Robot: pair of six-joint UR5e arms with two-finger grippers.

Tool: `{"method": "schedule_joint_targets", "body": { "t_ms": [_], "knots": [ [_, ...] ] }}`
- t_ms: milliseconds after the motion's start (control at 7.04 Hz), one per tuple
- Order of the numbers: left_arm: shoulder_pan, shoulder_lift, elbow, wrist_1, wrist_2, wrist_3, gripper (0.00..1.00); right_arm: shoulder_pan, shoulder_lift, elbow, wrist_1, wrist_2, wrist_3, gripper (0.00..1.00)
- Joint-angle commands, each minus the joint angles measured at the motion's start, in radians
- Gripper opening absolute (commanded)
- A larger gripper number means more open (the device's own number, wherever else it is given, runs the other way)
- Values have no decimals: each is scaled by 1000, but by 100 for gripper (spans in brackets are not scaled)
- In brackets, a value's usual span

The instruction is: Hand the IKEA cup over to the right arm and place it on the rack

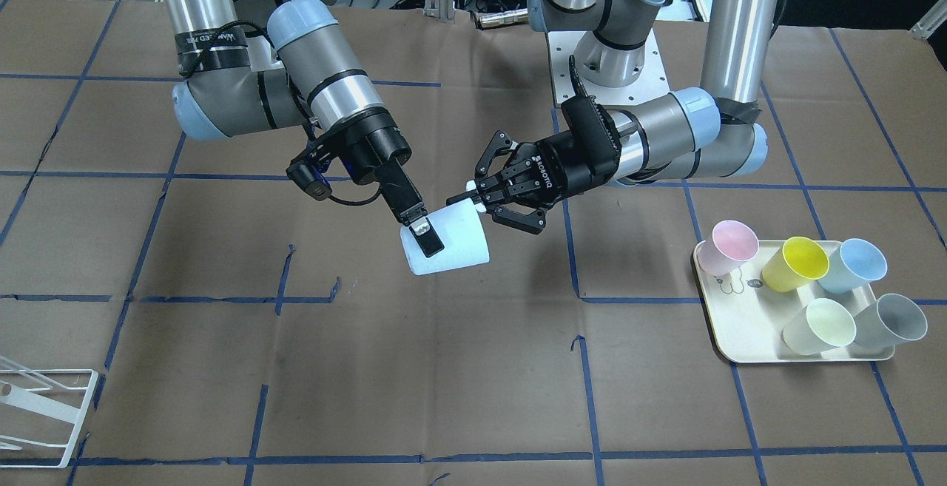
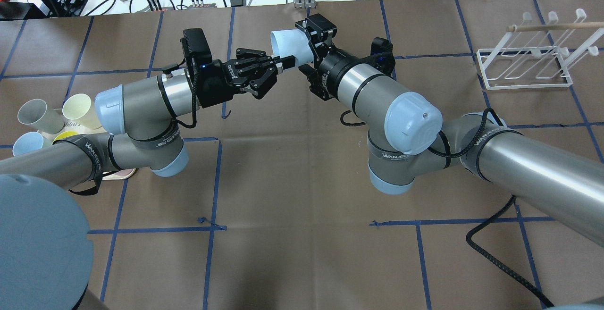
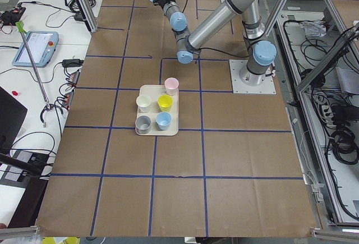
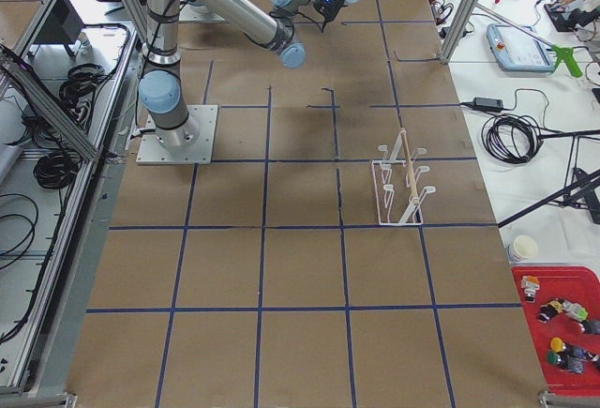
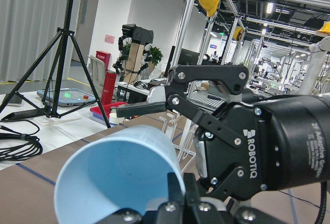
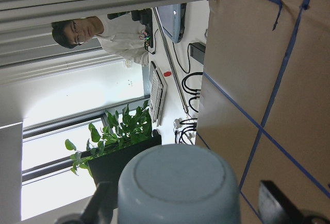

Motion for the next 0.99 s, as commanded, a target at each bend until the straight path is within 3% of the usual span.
{"method": "schedule_joint_targets", "body": {
  "t_ms": [0, 284, 426, 568, 710, 852],
  "knots": [
    [0, 0, 1, 0, 1, -8, 9, 0, 2, -6, 0, 3, 1, 64],
    [0, 3, 1, 0, 1, -14, 15, 0, 1, -7, -1, 15, -2, 51],
    [0, 5, 3, 0, 9, -16, 36, 0, 1, -18, -1, 15, -3, 47],
    [3, 5, 12, -2, 13, -29, 71, 0, 1, -38, 0, 15, 0, 42],
    [3, 6, 16, 0, 15, -77, 96, 0, 2, -39, 0, 15, 0, 42],
    [8, 8, 18, 0, 15, -82, 98, 0, 2, -39, 0, 15, 0, 41]
  ]
}}
